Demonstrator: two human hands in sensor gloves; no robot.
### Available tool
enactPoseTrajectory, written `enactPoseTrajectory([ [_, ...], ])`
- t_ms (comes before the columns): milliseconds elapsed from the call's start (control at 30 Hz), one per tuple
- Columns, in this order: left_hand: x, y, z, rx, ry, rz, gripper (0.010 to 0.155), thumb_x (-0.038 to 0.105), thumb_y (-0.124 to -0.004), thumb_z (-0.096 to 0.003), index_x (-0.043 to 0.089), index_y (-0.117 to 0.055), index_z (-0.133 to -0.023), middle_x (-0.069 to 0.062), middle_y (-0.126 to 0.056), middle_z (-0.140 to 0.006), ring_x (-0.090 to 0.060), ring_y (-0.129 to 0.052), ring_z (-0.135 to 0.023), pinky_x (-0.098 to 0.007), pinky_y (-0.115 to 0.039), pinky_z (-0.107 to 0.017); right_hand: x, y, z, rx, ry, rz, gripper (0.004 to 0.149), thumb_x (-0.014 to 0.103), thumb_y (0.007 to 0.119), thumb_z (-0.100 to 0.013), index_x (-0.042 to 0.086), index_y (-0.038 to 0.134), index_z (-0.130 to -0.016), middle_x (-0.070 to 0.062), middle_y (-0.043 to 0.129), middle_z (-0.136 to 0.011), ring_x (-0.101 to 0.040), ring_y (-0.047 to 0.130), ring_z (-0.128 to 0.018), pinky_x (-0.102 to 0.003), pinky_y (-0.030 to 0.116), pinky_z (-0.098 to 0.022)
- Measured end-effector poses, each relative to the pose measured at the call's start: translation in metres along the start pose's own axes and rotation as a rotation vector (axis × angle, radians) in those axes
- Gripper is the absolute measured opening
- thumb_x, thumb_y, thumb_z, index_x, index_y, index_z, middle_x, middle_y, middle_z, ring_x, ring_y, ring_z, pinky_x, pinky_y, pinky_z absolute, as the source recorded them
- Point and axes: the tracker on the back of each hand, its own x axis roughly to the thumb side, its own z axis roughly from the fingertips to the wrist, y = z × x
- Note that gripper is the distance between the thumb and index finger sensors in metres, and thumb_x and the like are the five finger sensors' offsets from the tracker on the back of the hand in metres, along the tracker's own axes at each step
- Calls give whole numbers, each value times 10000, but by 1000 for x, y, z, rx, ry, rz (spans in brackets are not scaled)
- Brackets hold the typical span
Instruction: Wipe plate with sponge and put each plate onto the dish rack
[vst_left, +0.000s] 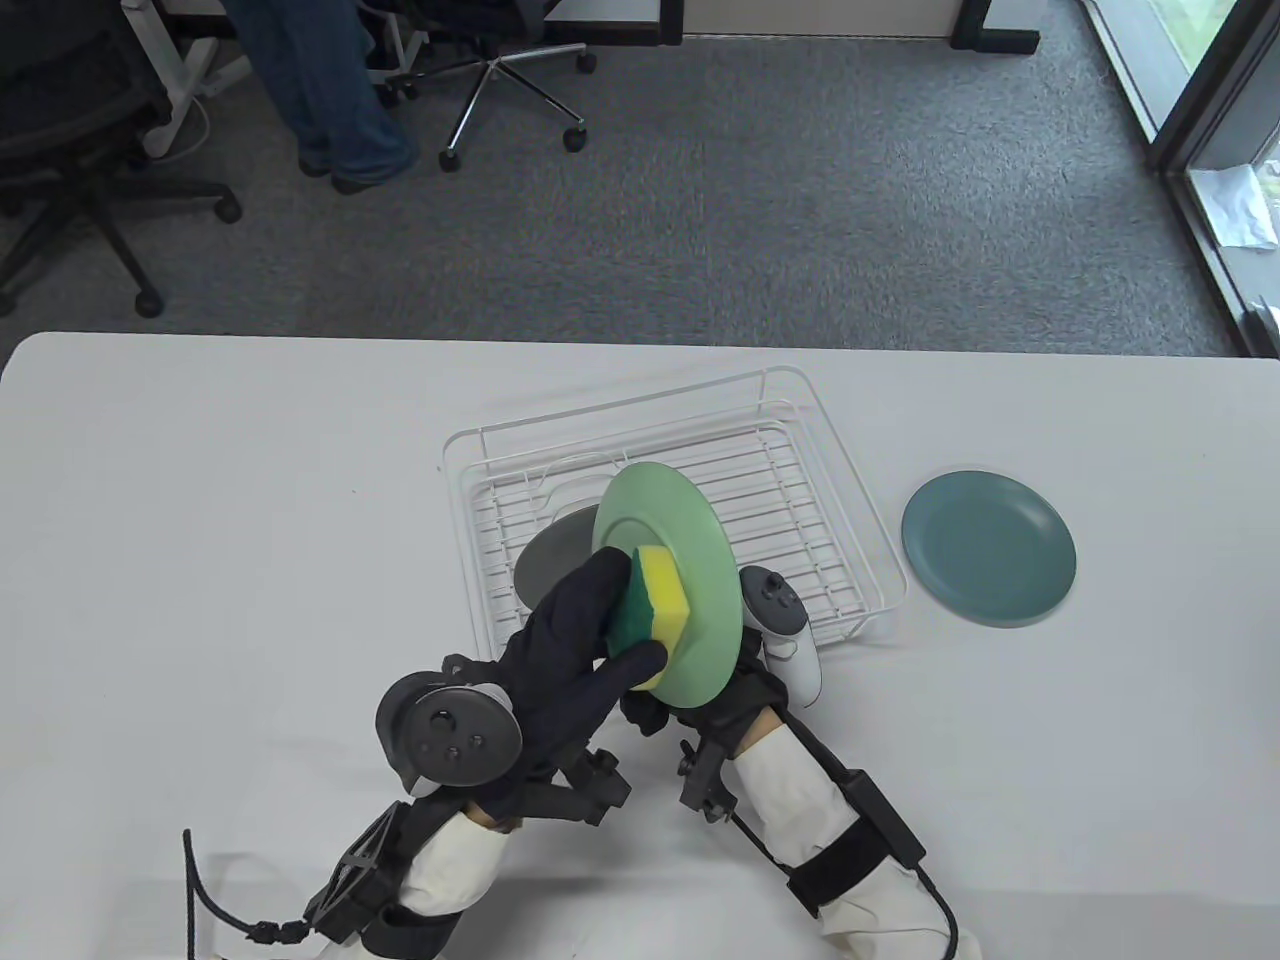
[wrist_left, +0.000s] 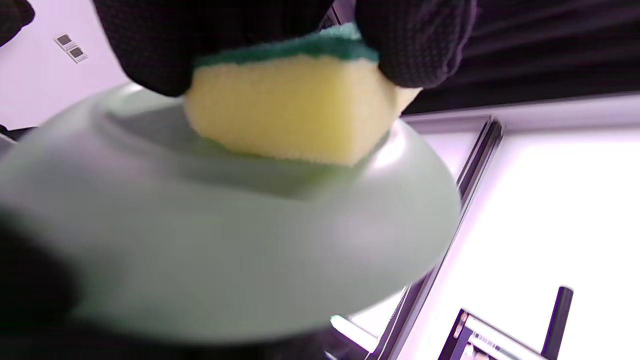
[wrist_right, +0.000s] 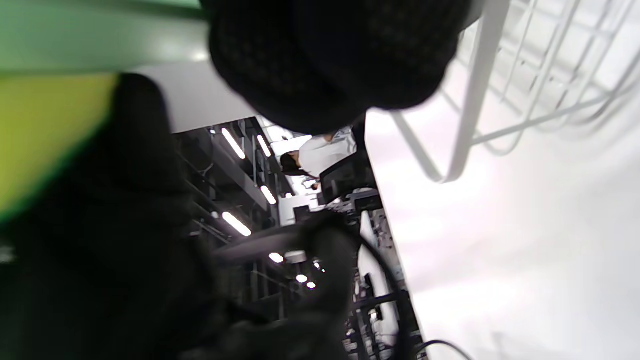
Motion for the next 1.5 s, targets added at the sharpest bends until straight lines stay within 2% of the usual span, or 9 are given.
enactPoseTrajectory([
  [300, -28, -4, -2, -1, 96, -162, 757, 433, -795, -511, 3, -597, -1102, -246, -792, -1005, -416, -910, -804, -464, -849, -559, 0, -6, 1, -3, -16, -31, 437, 216, 546, -651, -81, 654, -952, -132, 877, -575, -57, 919, -363, -166, 864, -257],
  [600, -65, 12, -2, 66, 256, -92, 756, 428, -782, -520, -20, -590, -1098, -264, -789, -998, -428, -910, -795, -467, -851, -553, -2, -2, -2, -26, 32, 114, 440, 209, 565, -645, -107, 683, -927, -142, 885, -552, -67, 922, -344, -174, 865, -239],
  [800, -73, 31, 2, 148, 300, 69, 753, 426, -771, -528, -26, -584, -1100, -268, -785, -998, -427, -908, -796, -464, -850, -555, -1, 3, -3, -48, 61, 234, 441, 205, 580, -640, -123, 703, -907, -148, 888, -541, -73, 925, -331, -178, 865, -227],
  [1000, -57, 43, 3, 188, 252, 232, 756, 427, -770, -530, -26, -576, -1103, -266, -778, -1003, -427, -902, -801, -463, -847, -560, 0, -5, 0, -151, 87, 339, 455, 200, 586, -638, -157, 723, -885, -149, 889, -529, -69, 926, -325, -171, 867, -220],
  [1167, -45, 38, 2, 161, 210, 227, 757, 431, -770, -529, -25, -579, -1103, -266, -781, -1002, -425, -907, -799, -459, -851, -559, 4, -16, 8, -288, 47, 351, 456, 204, 577, -646, -154, 703, -899, -146, 900, -520, -56, 931, -338, -154, 875, -232],
  [1367, -46, 28, 1, 112, 215, 252, 755, 431, -772, -528, -24, -588, -1101, -266, -786, -1000, -424, -911, -796, -460, -853, -556, 11, -41, 22, -417, -44, 196, 448, 209, 573, -650, -135, 647, -929, -173, 887, -591, -92, 953, -396, -170, 895, -280],
  [1500, -57, 24, 1, 96, 258, 256, 752, 430, -768, -530, -28, -590, -1100, -268, -793, -995, -425, -915, -792, -458, -857, -553, 19, -61, 30, -443, -118, 121, 448, 220, 597, -648, -93, 601, -968, -192, 857, -706, -162, 971, -511, -211, 918, -372],
])
